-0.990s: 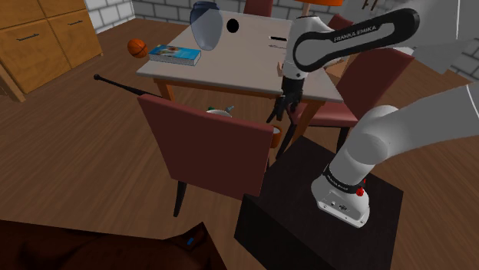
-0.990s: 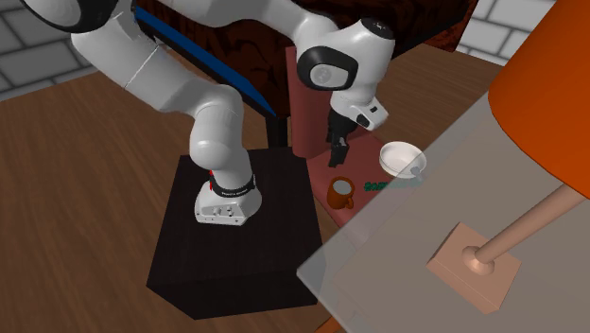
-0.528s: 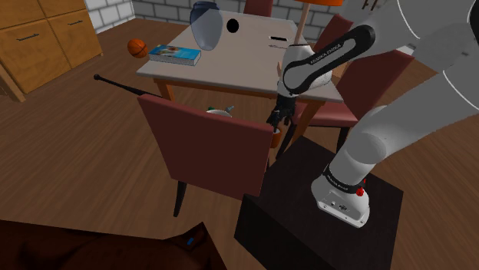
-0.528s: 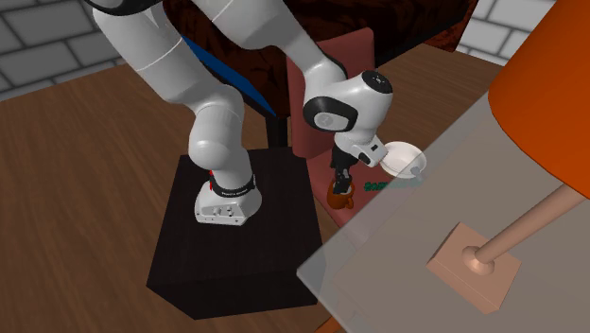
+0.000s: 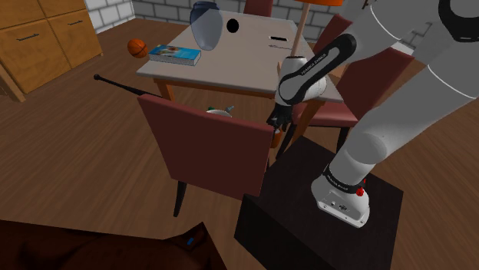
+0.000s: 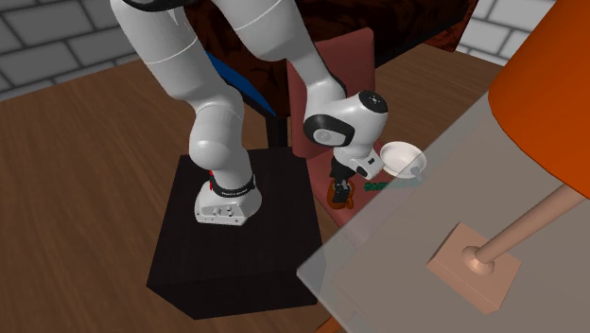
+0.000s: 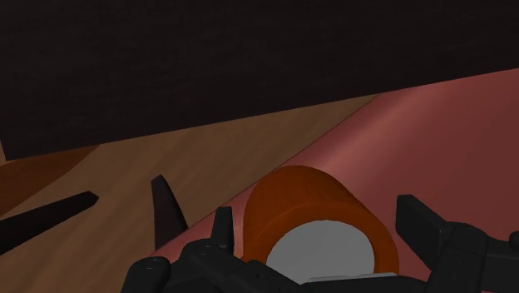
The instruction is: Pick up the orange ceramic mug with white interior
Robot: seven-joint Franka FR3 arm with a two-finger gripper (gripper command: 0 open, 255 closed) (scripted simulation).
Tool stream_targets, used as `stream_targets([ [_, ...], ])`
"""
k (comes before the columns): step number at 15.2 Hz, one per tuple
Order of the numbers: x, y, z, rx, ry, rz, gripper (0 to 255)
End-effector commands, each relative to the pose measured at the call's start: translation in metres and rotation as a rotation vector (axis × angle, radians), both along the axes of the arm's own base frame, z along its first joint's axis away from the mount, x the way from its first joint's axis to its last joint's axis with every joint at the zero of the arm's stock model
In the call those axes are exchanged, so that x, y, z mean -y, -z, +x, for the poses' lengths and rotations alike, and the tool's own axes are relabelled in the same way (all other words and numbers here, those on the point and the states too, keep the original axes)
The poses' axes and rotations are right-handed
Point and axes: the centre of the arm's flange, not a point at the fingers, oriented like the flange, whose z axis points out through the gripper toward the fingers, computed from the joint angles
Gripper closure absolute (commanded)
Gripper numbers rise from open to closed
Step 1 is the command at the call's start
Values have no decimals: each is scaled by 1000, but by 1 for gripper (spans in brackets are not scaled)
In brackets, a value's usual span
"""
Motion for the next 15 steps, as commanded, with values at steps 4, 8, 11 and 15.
stream_targets([
  [4,0,4,0,1,0,0,255],
  [8,0,5,0,1,0,0,255],
  [11,0,5,0,1,0,0,255],
  [15,0,-16,0,1,0,0,255],
])
